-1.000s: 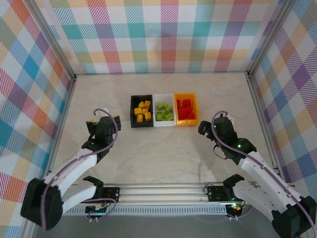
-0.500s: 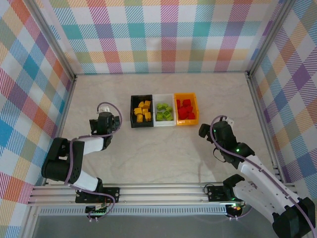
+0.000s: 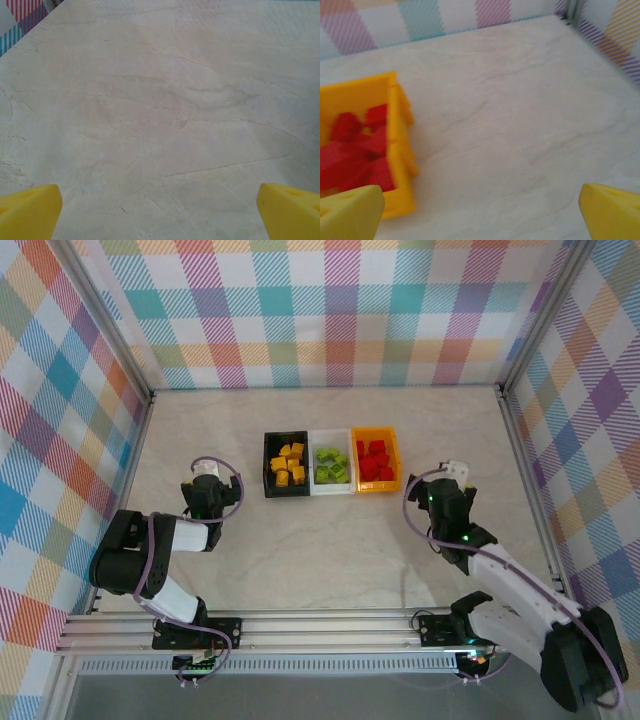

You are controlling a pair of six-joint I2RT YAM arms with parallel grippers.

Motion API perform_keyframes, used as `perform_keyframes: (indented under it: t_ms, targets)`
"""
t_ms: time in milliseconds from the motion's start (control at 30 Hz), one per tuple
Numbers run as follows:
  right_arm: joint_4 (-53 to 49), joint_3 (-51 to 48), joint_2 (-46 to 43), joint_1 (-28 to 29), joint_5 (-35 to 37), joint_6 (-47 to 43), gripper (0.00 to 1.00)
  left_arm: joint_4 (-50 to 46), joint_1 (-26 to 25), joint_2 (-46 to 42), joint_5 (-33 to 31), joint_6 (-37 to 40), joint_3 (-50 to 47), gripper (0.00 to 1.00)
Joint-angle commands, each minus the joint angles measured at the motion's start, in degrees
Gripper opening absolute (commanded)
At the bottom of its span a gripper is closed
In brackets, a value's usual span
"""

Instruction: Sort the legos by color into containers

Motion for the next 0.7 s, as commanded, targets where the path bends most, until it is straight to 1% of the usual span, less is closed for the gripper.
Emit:
perform_keyframes:
  t_ms: [0,33,67,100,167,267,333,367,400,467,500,533,567,600,633,667]
  targets:
    - [14.89,1.60,9.22,-4.79,0.81,-13.79,1.00,2.24,0.68,-0.39,0.93,-0.86,-0.08,1.00]
    - [17.41,1.66,12.65,-6.51,0.13,-14.58,1.00,2.24,0.68,-0.41,0.95,-0.89,-0.08,1.00]
    - [20.16,1.39,15.41,-8.21,-1.98,-15.22,1.00,2.25,0.69,-0.45,0.99,-0.88,-0.03,1.00]
    - [23.79,0.66,18.10,-9.95,-5.57,-16.14,1.00,2.30,0.64,-0.42,0.91,-0.88,-0.04,1.00]
    - [33.01,-1.25,22.71,-12.39,-9.67,-17.60,1.00,2.30,0.70,-0.37,0.95,-0.89,-0.08,1.00]
    - [40.38,-2.80,27.98,-16.29,-16.99,-15.12,1.00,2.21,0.68,-0.46,0.97,-0.83,-0.08,1.00]
    - [33.77,0.10,28.01,-18.33,-22.79,-14.20,1.00,2.28,0.66,-0.43,0.93,-0.87,-0.02,1.00]
    - [33.86,0.63,28.71,-19.26,-24.74,-13.77,1.00,2.21,0.70,-0.38,1.00,-0.88,-0.05,1.00]
    - [31.84,1.15,28.32,-20.59,-27.31,-13.01,1.00,2.22,0.63,-0.46,0.98,-0.88,-0.06,1.00]
    - [34.64,-0.52,28.52,-21.70,-31.81,-13.60,1.00,2.21,0.69,-0.45,0.97,-0.86,-0.05,1.00]
    - [43.30,-3.42,31.37,-21.70,-33.53,-14.52,1.00,2.21,0.70,-0.45,1.00,-0.85,-0.08,1.00]
    - [46.14,-4.98,30.81,-21.52,-32.46,-14.29,1.00,2.21,0.70,-0.45,0.93,-0.88,-0.09,1.00]
    - [41.71,-4.31,29.51,-21.57,-31.58,-13.50,1.00,2.29,0.70,-0.45,0.97,-0.87,-0.09,1.00]
    - [44.68,-4.12,31.18,-21.61,-29.98,-13.25,1.00,2.21,0.65,-0.38,1.01,-0.82,-0.01,1.00]
    - [42.03,-3.61,30.35,-21.61,-29.82,-12.95,1.00,2.23,0.68,-0.40,0.93,-0.89,-0.06,1.00]
    - [41.63,-3.51,30.33,-21.59,-29.83,-12.95,1.00,2.28,0.68,-0.40,0.98,-0.83,-0.09,1.00]
